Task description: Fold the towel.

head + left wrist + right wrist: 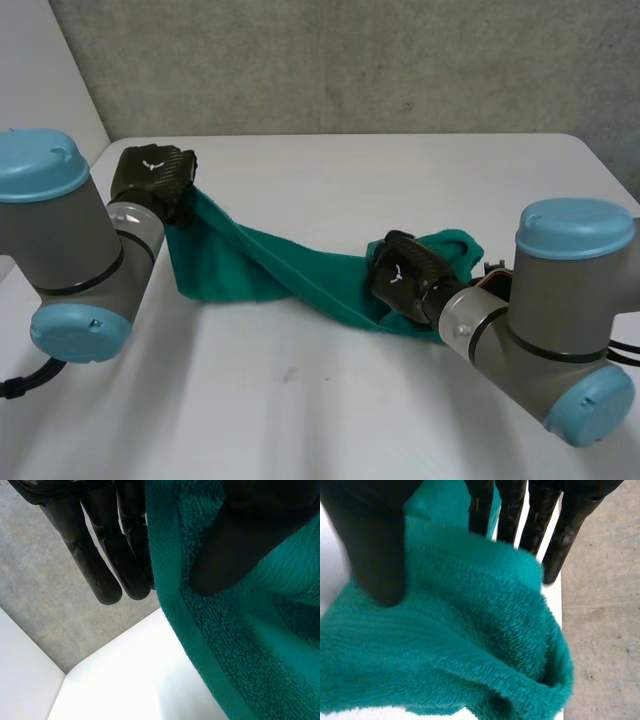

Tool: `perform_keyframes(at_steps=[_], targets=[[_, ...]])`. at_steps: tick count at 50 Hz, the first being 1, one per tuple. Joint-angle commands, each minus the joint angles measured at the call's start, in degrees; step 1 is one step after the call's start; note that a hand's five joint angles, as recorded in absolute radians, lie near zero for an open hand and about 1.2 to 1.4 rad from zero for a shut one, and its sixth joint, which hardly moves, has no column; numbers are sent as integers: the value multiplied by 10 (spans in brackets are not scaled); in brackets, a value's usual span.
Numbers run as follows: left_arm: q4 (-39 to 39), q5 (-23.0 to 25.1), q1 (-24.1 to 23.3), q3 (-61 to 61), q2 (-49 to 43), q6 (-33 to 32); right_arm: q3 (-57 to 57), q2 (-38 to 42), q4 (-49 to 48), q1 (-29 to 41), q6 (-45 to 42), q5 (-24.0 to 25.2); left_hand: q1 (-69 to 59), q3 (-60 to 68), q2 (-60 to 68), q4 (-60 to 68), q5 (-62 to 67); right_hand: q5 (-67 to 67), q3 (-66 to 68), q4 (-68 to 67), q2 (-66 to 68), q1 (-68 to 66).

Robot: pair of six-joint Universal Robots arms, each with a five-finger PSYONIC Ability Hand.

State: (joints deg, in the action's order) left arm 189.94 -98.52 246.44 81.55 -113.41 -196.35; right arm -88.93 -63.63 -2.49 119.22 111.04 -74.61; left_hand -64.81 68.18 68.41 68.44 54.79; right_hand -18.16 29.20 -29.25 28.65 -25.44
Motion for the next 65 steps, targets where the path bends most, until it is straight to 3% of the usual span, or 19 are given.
perform_keyframes(at_steps=[1, 3, 7, 12, 16, 19, 23, 27, 33, 38, 45, 52, 54, 56, 58, 62, 65], targets=[[-1, -1, 0, 6, 4, 0, 27, 40, -40, -9, -21, -13, -152, 118, 116, 116, 152, -518, 507, -507, 513, -545], [-2, -1, 0, 6, 4, 0, 35, 39, -43, -10, -8, -14, -152, 118, 116, 116, 152, -518, 508, -507, 513, -546], [-9, -1, 4, 14, 6, -1, 62, 20, -51, -14, 99, -22, -152, 118, 116, 116, 152, -518, 508, -507, 513, -546], [-32, 0, 26, 28, 43, -1, 105, -69, -49, -83, 386, -46, -152, 118, 116, 116, 152, -518, 508, -507, 513, -546], [-61, 2, 50, 40, 80, -1, 119, -104, -16, -130, 482, -51, -152, 118, 116, 116, 152, -518, 508, -507, 513, -546], [-79, 3, 61, 48, 107, -1, 134, -121, 83, -164, 466, -57, -152, 118, 116, 116, 152, -518, 508, -507, 513, -546], [-105, 18, 78, 62, 144, -4, 145, -113, 242, -175, 359, -69, -152, 118, 116, 116, 152, -518, 508, -507, 513, -546], [-137, 63, 99, 82, 162, -26, 127, -92, 318, -174, 268, -97, -152, 118, 116, 116, 152, -518, 508, -507, 513, -546], [-163, 102, 112, 130, 145, -92, 100, -79, 312, -171, 245, -123, -152, 118, 116, 116, 152, -518, 508, -507, 513, -546], [-164, 99, 109, 134, 63, -119, 98, -35, 309, -171, 243, -118, -152, 118, 116, 116, 152, -518, 508, -507, 513, -546], [-163, 76, 104, 42, -24, -158, 167, 18, 311, -130, 212, -129, -152, 118, 116, 116, 152, -518, 508, -507, 513, -546], [-154, 42, 81, -143, -43, -164, 392, 57, 252, -109, 245, -139, -152, 118, 116, 116, 152, -518, 508, -507, 513, -546], [-137, 36, 76, -200, -42, -161, 485, 57, 189, -108, 302, -149, -152, 118, 116, 116, 152, -518, 508, -507, 513, -546], [-60, 12, 77, -290, -33, -150, 545, 54, 107, -107, 377, -158, -152, 118, 116, 116, 152, -518, 508, -507, 513, -546], [-12, -8, 78, -310, -20, -142, 547, 37, 20, -113, 444, -164, -152, 118, 116, 116, 152, -518, 508, -507, 513, -546], [87, -45, 79, -299, 13, -132, 483, -31, -70, -114, 483, -164, -152, 118, 116, 116, 152, -518, 508, -507, 513, -546], [87, -44, 80, -273, 16, -132, 424, -57, -79, -114, 482, -156, -152, 118, 116, 116, 152, -518, 508, -507, 513, -546]])
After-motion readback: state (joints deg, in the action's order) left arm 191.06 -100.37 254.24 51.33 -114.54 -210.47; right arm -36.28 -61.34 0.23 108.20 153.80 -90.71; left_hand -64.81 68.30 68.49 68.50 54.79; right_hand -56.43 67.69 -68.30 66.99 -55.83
